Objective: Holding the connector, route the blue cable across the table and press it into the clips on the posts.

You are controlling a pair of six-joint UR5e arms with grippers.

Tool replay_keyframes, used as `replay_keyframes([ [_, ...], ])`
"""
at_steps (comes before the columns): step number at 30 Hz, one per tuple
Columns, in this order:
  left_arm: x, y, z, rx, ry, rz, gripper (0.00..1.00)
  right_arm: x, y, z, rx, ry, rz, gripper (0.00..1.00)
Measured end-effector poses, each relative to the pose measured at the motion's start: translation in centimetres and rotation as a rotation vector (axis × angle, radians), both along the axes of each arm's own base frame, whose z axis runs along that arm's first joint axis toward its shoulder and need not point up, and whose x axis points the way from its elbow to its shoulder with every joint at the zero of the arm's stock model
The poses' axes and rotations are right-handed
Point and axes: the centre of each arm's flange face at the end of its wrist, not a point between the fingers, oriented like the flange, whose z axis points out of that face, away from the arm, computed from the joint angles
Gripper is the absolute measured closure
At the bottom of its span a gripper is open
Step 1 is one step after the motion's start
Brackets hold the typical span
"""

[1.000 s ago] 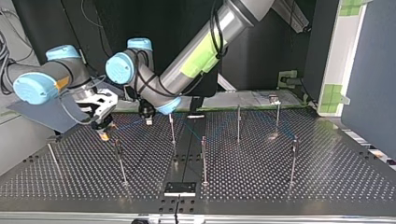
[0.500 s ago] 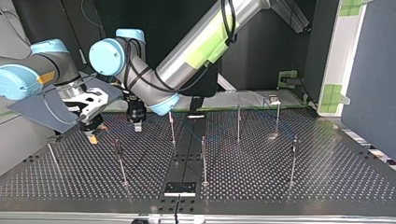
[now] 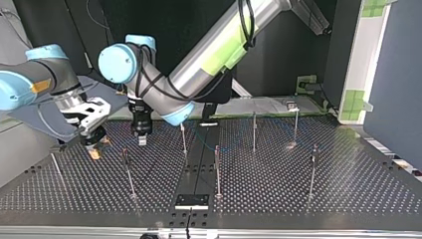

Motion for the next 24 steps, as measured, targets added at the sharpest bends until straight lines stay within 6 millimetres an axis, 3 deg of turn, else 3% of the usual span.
replay_keyframes([
  [14, 2.1, 0.7, 0.5, -0.034, -0.038, -0.014, 1.00, 0.4, -0.5, 2.7, -0.034, -0.028, 0.035, 1.00],
  [24, 4.8, 2.0, 0.4, -0.051, -0.063, -0.025, 1.00, 0.4, -1.0, 2.5, -0.033, -0.036, 0.044, 1.00],
])
